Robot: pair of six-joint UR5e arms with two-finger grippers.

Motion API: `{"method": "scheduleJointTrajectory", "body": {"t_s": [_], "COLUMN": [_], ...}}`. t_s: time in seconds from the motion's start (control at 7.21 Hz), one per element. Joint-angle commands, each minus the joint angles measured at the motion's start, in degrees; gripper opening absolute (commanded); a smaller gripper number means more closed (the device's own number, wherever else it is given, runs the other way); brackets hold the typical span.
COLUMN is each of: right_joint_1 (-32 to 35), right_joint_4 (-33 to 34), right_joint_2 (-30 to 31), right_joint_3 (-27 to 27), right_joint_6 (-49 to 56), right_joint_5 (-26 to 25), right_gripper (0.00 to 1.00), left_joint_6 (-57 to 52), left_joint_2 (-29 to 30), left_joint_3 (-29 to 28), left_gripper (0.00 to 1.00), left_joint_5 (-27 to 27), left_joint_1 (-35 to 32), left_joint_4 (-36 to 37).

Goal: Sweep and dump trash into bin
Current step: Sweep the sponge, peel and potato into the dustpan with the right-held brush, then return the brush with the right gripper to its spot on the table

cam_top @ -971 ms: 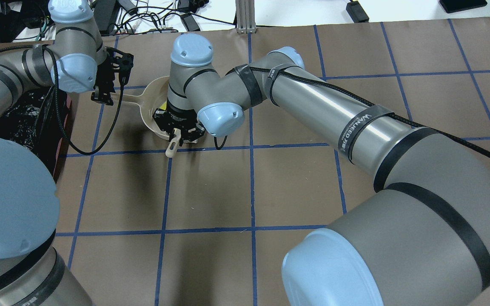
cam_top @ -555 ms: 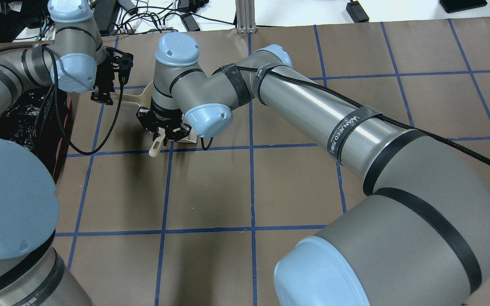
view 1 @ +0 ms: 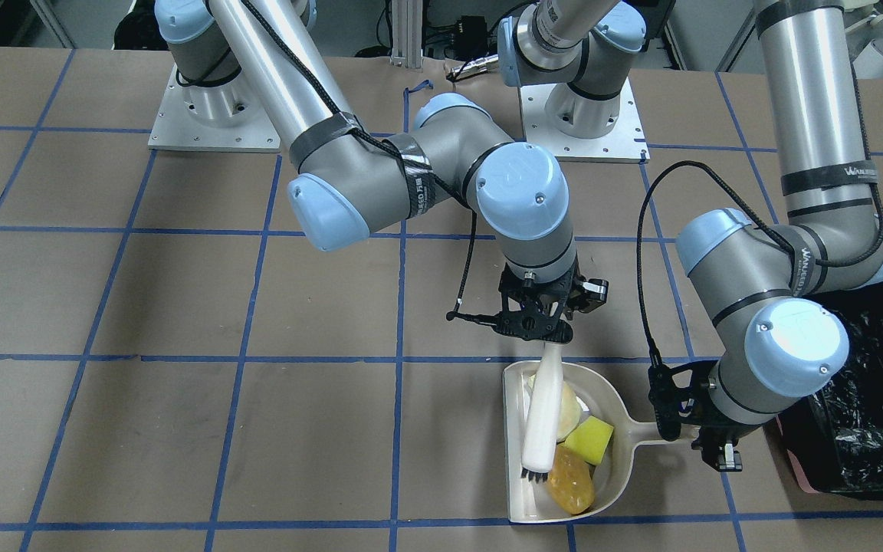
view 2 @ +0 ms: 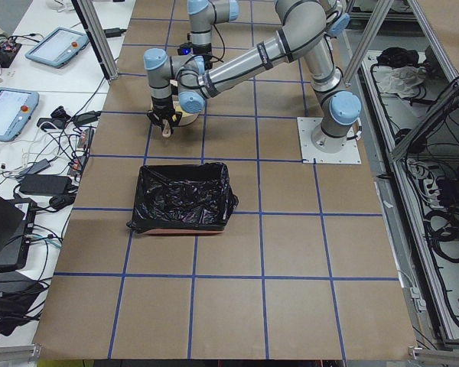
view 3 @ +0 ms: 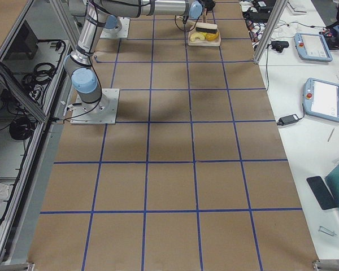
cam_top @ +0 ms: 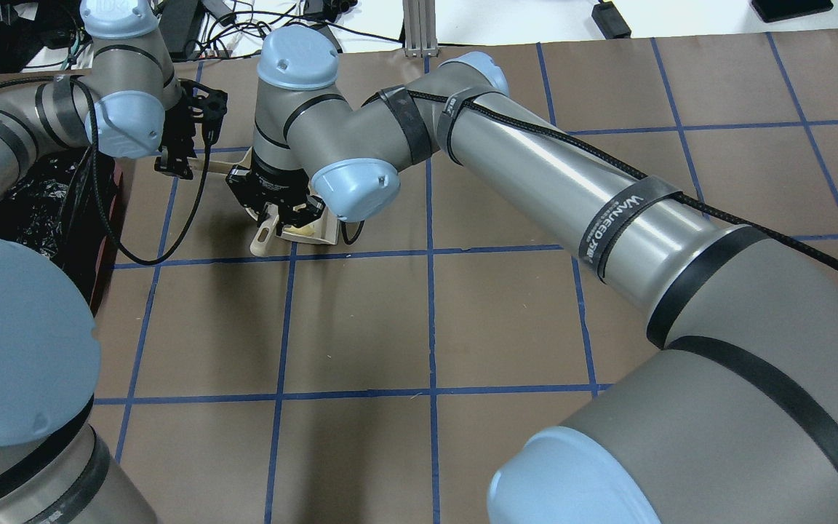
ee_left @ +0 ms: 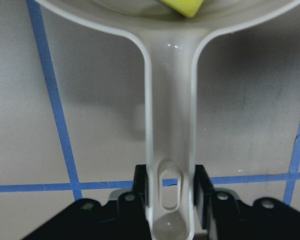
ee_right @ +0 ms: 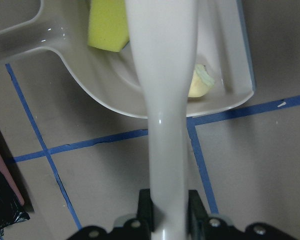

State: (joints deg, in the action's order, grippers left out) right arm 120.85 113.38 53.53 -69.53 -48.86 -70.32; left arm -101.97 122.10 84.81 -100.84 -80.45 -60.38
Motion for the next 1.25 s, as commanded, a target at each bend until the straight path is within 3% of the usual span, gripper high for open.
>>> {"method": "scheduleJointTrajectory", "body": {"t_s": [0.0,0.14,0.42,0.69,0.83,1.11], "right_joint_1": [-3.33,-6.13,-14.72,-25.7,-30.45,-39.16], "right_joint_4": [-8.49,-14.8,-20.11,-20.66,-20.49,-20.05], "right_joint_2": [3.67,5.77,12.79,20.0,21.77,22.94], "right_joint_3": [-0.42,-0.86,-5.84,-14.62,-18.58,-22.56], "right_joint_6": [4.7,9.78,19.09,33.4,38.18,51.01], "right_joint_5": [-6.62,-9.89,-11.06,-14.39,-17.37,-18.1], "right_gripper": [0.0,0.0,0.0,0.0,0.0,0.0], "left_joint_6": [-0.07,-0.07,-0.07,-0.07,-0.07,-0.07], "left_joint_2": [-0.19,-0.37,-1.07,-1.42,-1.68,-3.17], "left_joint_3": [0.0,0.0,-0.08,-0.09,-0.09,-0.44], "left_gripper": [0.11,0.11,0.1,0.08,0.07,0.05], "left_joint_5": [0.56,0.82,2.75,5.54,6.0,7.32], "left_joint_1": [0.29,0.55,1.17,2.57,3.27,4.76], "left_joint_4": [0.0,0.0,-1.04,-1.32,-1.32,-1.32]}}
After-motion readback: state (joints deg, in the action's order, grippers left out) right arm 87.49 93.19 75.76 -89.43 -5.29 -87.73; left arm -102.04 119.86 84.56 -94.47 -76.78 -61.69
